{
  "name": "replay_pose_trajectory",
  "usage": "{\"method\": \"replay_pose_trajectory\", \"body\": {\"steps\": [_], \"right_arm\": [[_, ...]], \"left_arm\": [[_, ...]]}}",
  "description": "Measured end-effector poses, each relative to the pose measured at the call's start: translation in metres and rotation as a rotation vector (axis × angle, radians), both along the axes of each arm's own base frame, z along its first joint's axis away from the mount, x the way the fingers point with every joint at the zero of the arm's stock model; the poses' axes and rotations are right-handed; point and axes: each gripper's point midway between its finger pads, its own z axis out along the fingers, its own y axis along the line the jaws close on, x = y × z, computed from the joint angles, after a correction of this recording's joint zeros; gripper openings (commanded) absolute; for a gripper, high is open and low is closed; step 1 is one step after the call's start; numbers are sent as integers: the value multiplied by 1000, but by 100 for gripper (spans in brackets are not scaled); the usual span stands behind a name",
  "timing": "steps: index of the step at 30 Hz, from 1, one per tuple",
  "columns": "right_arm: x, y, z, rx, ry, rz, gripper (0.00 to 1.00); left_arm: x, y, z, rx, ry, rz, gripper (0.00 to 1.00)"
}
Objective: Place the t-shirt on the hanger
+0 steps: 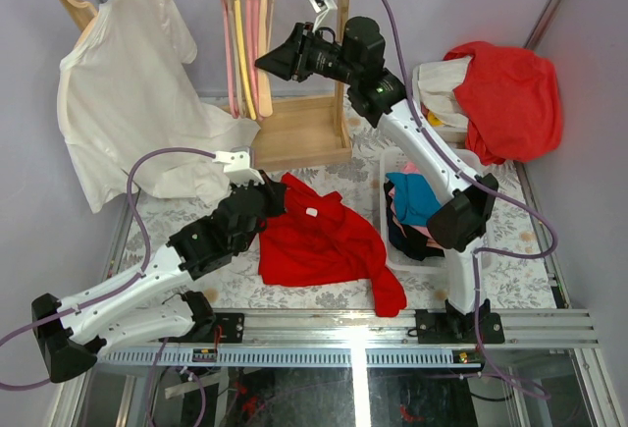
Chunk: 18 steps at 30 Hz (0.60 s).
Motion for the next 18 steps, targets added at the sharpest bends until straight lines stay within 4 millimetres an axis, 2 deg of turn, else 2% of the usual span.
{"method": "replay_pose_trajectory", "body": {"steps": [5,18], "right_arm": [[1,1,-1,6,5,1,33],[-2,-1,10,16,-15,13,17]], "left_arm": [[0,0,-1,8,0,-2,0],[0,1,1,13,-3,-3,0]]}}
